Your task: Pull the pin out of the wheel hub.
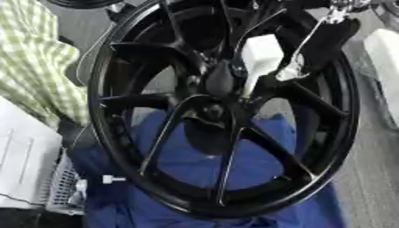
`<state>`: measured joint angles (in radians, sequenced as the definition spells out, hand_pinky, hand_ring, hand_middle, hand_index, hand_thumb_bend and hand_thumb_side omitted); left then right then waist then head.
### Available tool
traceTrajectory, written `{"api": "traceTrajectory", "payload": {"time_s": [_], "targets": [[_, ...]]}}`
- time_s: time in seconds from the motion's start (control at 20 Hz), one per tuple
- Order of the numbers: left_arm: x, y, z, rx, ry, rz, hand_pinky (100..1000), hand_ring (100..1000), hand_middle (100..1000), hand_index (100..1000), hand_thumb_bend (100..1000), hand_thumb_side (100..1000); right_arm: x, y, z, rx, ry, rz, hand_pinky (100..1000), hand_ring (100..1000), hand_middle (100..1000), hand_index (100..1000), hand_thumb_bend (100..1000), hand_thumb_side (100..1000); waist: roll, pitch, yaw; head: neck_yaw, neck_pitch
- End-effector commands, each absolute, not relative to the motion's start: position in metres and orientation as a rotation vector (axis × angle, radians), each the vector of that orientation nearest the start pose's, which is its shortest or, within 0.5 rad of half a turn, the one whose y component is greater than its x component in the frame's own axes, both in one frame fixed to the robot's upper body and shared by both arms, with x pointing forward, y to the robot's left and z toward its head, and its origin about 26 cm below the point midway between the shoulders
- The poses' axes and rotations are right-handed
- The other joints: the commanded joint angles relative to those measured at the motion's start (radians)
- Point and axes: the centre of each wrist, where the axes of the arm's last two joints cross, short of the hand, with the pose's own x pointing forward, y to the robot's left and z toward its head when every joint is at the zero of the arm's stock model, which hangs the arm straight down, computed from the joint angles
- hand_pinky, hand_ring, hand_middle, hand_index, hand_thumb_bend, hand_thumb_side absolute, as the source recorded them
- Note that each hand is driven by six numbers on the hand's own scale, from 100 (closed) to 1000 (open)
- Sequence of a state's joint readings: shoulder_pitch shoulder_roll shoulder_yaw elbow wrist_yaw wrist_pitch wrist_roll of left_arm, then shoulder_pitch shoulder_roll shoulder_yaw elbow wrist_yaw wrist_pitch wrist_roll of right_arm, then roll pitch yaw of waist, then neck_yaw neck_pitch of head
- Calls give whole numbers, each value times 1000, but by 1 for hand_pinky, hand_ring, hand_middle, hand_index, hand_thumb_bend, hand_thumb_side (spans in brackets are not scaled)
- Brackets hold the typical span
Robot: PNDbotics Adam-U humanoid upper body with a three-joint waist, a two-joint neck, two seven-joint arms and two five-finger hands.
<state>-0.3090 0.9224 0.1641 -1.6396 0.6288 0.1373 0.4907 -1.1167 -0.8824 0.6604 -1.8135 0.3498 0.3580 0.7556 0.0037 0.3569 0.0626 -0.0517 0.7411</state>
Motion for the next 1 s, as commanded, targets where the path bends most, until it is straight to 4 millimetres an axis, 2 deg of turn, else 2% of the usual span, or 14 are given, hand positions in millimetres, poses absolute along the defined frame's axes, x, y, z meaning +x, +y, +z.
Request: {"api": "traceTrajectory", "payload": {"time_s": [0.05, 0.45, 1.0], "targets": [[310, 434, 273, 603, -1955, 260, 782, 775, 723, 821, 591, 628, 327, -174, 353, -792, -1380, 1890, 848, 821, 748, 785, 553, 213, 4, -16, 3, -4, -13], [310, 434, 271, 606, -1950, 264, 782, 774, 723, 820, 588, 628, 346, -184, 349, -786, -1376, 1867, 839, 796, 687, 737, 534, 194, 6, -13, 4, -12, -13], [310, 434, 271, 608, -1947, 269, 783, 771, 718, 818, 586, 632, 345, -183, 350, -738, -1389, 1859, 829, 754, 575, 666, 498, 135, 4, -9, 6, -10, -11]]}}
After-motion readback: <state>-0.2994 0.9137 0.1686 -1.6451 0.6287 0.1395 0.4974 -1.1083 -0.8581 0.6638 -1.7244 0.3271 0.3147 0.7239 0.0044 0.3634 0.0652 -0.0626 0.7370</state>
